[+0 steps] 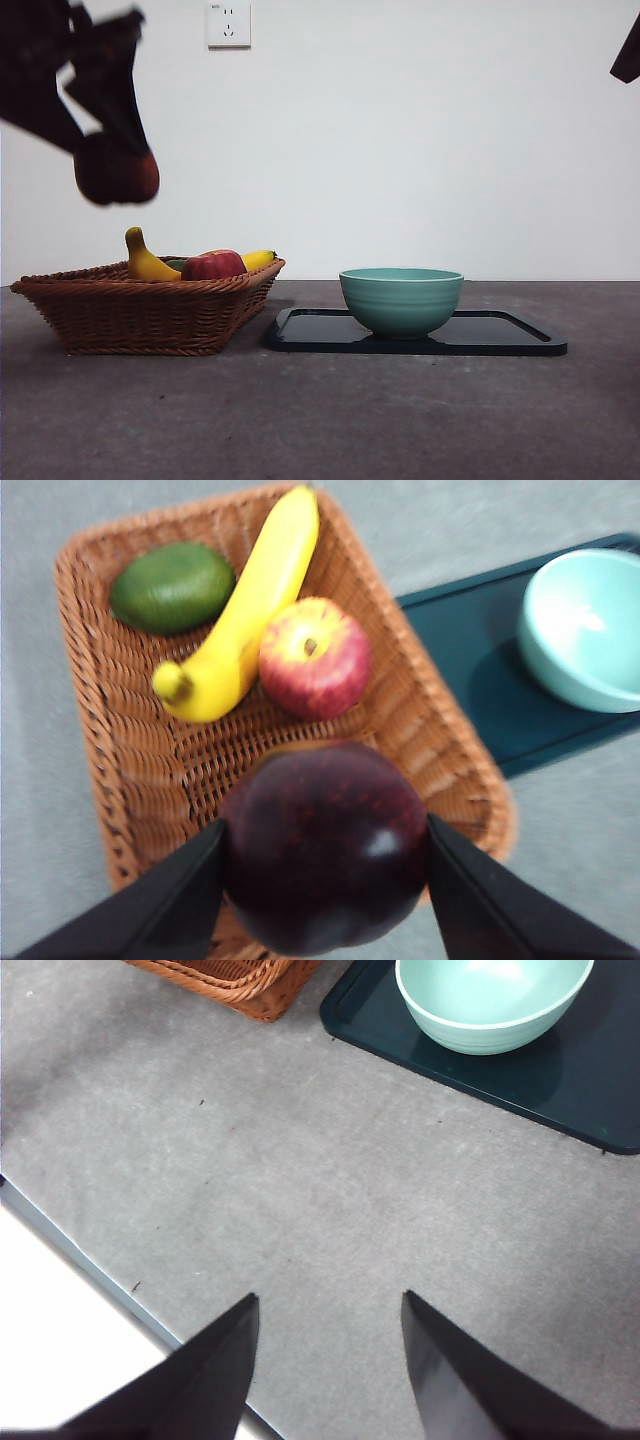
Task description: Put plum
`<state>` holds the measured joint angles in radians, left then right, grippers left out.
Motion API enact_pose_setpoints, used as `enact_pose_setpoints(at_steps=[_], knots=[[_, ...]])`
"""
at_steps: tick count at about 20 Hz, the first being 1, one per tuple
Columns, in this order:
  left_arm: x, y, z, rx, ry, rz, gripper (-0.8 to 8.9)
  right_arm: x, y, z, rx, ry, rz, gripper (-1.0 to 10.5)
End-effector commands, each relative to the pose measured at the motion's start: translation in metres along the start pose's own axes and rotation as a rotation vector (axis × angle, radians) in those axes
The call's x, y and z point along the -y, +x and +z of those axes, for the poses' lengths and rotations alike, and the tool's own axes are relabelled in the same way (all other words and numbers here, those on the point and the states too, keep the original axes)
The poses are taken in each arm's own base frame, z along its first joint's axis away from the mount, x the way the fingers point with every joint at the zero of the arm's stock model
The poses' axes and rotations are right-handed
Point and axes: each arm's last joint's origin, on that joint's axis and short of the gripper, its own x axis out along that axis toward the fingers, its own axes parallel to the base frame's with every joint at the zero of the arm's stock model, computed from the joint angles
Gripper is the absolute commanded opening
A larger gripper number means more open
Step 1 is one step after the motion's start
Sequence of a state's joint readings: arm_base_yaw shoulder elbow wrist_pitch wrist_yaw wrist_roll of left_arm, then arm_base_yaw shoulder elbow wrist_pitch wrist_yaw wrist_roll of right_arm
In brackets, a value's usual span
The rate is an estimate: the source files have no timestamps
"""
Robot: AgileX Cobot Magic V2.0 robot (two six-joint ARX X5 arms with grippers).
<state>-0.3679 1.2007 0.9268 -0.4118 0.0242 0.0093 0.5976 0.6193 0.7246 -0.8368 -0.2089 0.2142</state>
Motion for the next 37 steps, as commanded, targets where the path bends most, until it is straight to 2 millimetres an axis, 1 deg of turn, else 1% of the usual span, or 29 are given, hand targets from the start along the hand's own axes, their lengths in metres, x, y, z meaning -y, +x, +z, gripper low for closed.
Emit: enact_pose_setpoints(at_steps=[1,6,8,12,15,17,20,23,25,27,29,31,33,34,37], knots=[[-0.003,0.021,-0.005,0.008,-0.008,0.010,2.12,-0.001,0.000,0.002,0.005,-0.011,0.007,2.3],[-0.010,0.067,-0.015,-0.044,-0.018,0.024,2.12,-0.001,0.000,0.002,0.004,-0.010,0.007,2.3],[-0.011,0.082,-0.018,-0.054,-0.019,0.024,2.12,-0.001,0.000,0.002,0.004,0.000,0.007,2.3],[-0.012,0.103,-0.026,-0.077,-0.020,0.024,2.13,-0.001,0.000,0.002,0.004,0.004,0.007,2.3],[-0.012,0.111,-0.030,-0.103,-0.021,0.023,2.17,-0.001,0.000,0.002,0.004,0.007,0.007,2.3],[-0.012,0.111,-0.031,-0.107,-0.022,0.023,2.27,-0.001,0.000,0.002,0.004,0.007,0.007,2.3],[-0.012,0.111,-0.031,-0.111,-0.026,0.023,4.18,-0.001,0.000,0.002,0.004,0.007,0.007,2.3],[-0.011,0.108,-0.030,-0.109,-0.035,0.021,4.35,-0.001,0.000,0.002,0.004,0.007,0.007,2.3],[-0.010,0.100,-0.025,-0.088,-0.045,0.021,4.35,-0.001,0.000,0.002,0.004,0.007,0.007,2.3],[-0.010,0.087,-0.018,-0.048,-0.044,0.021,4.35,-0.001,0.000,0.002,0.004,0.007,0.007,2.3],[-0.008,0.067,-0.010,-0.002,-0.040,0.018,4.35,-0.001,0.000,0.002,0.004,0.007,0.007,2.3],[-0.005,0.043,-0.003,0.040,-0.034,0.012,4.34,-0.001,0.000,0.002,0.004,0.007,0.007,2.3],[0.000,0.015,0.000,0.068,-0.026,-0.036,4.33,-0.001,0.000,0.002,0.005,0.007,0.007,2.3],[0.004,-0.001,0.000,0.082,-0.021,-0.082,4.33,-0.001,0.000,0.002,0.005,0.006,0.006,2.3],[0.013,-0.042,-0.006,0.095,-0.013,-0.240,4.32,-0.001,0.000,0.002,0.009,0.006,0.004,2.3]])
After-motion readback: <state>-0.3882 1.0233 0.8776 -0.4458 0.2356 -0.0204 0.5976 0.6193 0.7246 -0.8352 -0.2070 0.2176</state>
